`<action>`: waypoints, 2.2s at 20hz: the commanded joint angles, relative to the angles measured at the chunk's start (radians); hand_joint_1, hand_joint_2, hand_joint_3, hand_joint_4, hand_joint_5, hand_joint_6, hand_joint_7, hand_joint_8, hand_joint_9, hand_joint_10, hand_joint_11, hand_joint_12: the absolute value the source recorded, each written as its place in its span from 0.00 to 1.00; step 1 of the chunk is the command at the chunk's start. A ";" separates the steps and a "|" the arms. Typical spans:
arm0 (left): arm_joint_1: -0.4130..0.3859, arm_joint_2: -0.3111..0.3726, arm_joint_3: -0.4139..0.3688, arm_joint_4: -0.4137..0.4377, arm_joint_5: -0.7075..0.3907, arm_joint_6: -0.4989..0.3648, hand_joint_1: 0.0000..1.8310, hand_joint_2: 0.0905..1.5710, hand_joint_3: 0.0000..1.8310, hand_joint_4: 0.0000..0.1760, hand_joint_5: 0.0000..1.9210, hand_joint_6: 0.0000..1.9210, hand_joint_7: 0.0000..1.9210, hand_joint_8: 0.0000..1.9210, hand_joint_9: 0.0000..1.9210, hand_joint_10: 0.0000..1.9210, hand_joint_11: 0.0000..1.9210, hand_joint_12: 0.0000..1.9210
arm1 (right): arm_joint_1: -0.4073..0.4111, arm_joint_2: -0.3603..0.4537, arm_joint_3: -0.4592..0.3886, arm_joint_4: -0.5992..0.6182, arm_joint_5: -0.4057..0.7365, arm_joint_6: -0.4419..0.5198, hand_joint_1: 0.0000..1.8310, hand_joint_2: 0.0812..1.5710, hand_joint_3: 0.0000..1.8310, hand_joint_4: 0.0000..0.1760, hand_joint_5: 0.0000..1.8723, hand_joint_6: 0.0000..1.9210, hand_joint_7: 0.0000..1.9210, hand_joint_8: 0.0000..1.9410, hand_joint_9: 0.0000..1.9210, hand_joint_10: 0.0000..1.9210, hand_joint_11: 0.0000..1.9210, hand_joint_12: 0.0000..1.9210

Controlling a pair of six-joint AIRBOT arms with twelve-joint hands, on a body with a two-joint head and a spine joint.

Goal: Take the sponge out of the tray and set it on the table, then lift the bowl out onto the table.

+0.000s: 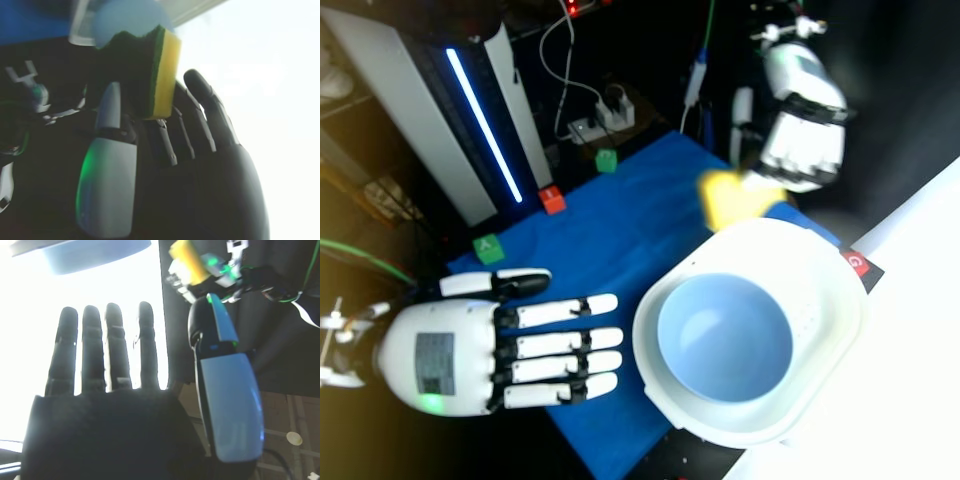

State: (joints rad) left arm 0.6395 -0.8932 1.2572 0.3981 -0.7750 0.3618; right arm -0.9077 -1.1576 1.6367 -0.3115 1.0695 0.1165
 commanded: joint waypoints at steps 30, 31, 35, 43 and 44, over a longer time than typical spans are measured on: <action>0.214 -0.006 0.000 -0.268 -0.158 0.072 0.45 0.60 0.00 0.52 0.14 0.00 0.12 0.00 0.09 0.00 0.00 0.19 | 0.004 -0.014 0.004 0.037 0.105 0.017 0.37 0.72 0.00 0.61 0.26 0.00 0.17 0.00 0.12 0.00 0.00 0.21; 0.213 0.000 0.000 -0.299 -0.169 0.099 0.45 0.60 0.00 0.69 0.13 0.00 0.11 0.00 0.06 0.00 0.01 0.04 | 0.008 -0.013 0.004 0.033 0.106 0.017 0.40 0.71 0.00 0.52 0.25 0.00 0.17 0.00 0.11 0.00 0.00 0.18; 0.213 -0.009 0.011 -0.418 -0.186 0.183 0.46 0.62 0.00 0.72 0.13 0.00 0.12 0.00 0.07 0.00 0.00 0.15 | 0.046 -0.015 0.036 0.023 0.112 0.017 0.42 0.68 0.00 0.51 0.20 0.00 0.14 0.00 0.08 0.00 0.00 0.11; 0.235 -0.068 0.026 -0.485 -0.200 0.197 0.51 0.62 0.00 0.58 0.13 0.00 0.12 0.00 0.06 0.00 0.00 0.05 | 0.280 -0.067 0.117 -0.185 -0.013 0.031 0.38 0.62 0.00 0.63 0.18 0.00 0.14 0.00 0.09 0.00 0.03 0.05; 0.236 -0.071 0.026 -0.485 -0.199 0.197 0.50 0.62 0.00 0.65 0.13 0.00 0.10 0.00 0.04 0.00 0.00 0.00 | 0.299 -0.091 0.141 -0.217 -0.037 0.043 0.43 0.63 0.00 0.68 0.19 0.00 0.21 0.01 0.20 0.00 0.02 0.38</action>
State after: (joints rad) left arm 0.8799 -0.9604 1.2827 -0.0662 -0.8509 0.5598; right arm -0.6140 -1.2526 1.7809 -0.5873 0.9825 0.1555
